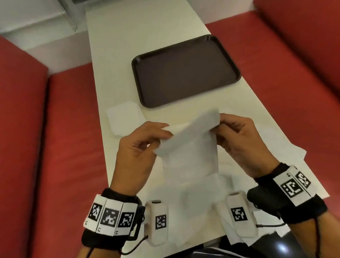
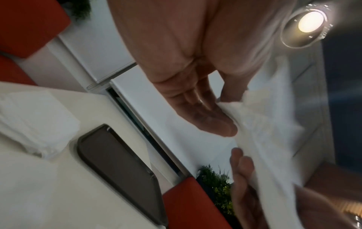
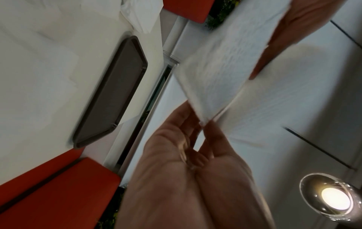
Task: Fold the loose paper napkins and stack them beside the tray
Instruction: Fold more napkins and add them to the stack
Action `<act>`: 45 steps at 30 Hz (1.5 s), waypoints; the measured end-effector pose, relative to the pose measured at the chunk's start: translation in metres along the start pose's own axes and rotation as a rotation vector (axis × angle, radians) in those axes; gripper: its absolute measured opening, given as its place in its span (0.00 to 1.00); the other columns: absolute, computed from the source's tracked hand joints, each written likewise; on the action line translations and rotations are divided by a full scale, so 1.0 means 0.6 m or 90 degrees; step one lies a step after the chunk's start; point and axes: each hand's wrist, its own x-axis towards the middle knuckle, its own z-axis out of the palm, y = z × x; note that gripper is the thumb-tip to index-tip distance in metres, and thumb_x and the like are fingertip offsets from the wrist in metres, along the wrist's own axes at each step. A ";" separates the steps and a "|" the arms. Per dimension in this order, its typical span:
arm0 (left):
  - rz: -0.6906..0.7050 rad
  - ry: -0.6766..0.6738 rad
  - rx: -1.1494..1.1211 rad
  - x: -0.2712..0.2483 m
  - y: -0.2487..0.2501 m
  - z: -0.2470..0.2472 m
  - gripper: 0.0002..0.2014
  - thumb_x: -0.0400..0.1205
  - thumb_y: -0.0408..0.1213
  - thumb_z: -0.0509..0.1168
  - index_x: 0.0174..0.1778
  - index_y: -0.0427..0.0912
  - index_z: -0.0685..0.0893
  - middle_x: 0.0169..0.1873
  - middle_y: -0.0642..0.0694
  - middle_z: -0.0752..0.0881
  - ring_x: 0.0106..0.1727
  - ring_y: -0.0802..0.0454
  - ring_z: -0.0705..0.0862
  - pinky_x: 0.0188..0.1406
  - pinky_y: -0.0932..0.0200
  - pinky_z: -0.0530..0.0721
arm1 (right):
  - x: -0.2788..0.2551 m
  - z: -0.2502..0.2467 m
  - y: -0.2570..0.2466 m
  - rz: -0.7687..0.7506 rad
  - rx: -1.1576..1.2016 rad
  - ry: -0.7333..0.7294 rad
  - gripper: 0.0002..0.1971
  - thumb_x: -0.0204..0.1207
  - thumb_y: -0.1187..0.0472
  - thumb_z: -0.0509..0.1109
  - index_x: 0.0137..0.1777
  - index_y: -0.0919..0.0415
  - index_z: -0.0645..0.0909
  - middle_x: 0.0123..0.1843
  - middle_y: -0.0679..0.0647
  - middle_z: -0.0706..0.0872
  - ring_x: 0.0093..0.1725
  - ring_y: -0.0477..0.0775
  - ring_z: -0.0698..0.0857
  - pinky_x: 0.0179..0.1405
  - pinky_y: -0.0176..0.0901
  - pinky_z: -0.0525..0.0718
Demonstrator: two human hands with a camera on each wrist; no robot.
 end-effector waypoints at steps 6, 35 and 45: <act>-0.009 -0.002 0.011 0.006 -0.009 -0.024 0.22 0.81 0.16 0.58 0.45 0.49 0.89 0.52 0.55 0.88 0.58 0.52 0.87 0.48 0.57 0.88 | 0.027 0.025 0.003 0.001 -0.013 0.025 0.05 0.73 0.60 0.73 0.41 0.59 0.90 0.50 0.52 0.90 0.53 0.51 0.87 0.49 0.43 0.85; -0.382 0.057 -0.226 0.049 -0.102 -0.127 0.14 0.83 0.30 0.67 0.65 0.37 0.86 0.57 0.40 0.92 0.60 0.42 0.90 0.61 0.42 0.87 | 0.133 0.139 0.077 0.176 -0.088 0.022 0.17 0.68 0.59 0.77 0.57 0.50 0.83 0.52 0.44 0.92 0.52 0.43 0.91 0.43 0.35 0.88; -0.402 0.068 -0.270 0.060 -0.104 -0.137 0.15 0.82 0.35 0.69 0.64 0.38 0.87 0.58 0.41 0.92 0.61 0.44 0.90 0.62 0.47 0.88 | 0.145 0.159 0.088 0.220 -0.107 0.009 0.11 0.80 0.57 0.70 0.61 0.53 0.85 0.55 0.45 0.92 0.55 0.46 0.90 0.51 0.43 0.90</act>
